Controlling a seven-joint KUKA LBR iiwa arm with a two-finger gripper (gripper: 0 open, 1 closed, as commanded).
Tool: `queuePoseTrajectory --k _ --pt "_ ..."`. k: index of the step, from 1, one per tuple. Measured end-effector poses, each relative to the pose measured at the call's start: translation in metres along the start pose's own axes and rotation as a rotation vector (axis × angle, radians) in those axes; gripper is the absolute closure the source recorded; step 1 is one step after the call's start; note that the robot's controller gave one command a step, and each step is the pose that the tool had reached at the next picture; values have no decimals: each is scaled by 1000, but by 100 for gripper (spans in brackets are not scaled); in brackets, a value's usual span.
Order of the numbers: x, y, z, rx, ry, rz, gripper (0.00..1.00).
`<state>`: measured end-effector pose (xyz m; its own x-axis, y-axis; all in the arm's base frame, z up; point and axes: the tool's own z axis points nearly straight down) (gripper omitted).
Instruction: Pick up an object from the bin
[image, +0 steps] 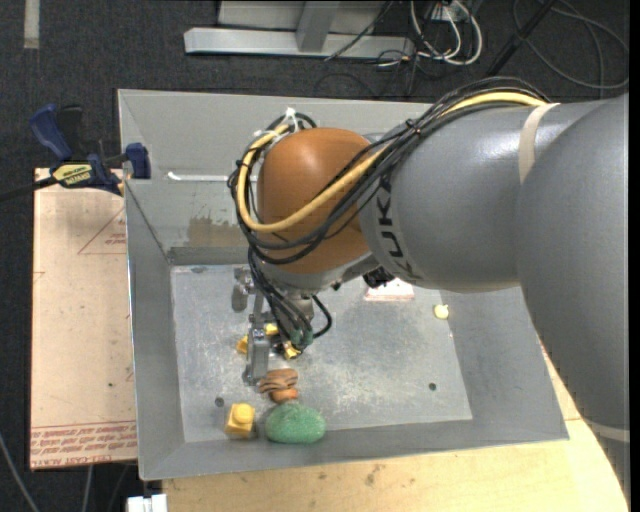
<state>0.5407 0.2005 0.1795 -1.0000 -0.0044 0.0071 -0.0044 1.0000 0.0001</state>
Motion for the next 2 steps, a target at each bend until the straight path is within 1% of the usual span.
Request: queuePoseTrajectory --k 1,2 --pt "-2 -1 -5 -1 -7 4 0" --pt "8 -17 25 -3 -13 -73 0"
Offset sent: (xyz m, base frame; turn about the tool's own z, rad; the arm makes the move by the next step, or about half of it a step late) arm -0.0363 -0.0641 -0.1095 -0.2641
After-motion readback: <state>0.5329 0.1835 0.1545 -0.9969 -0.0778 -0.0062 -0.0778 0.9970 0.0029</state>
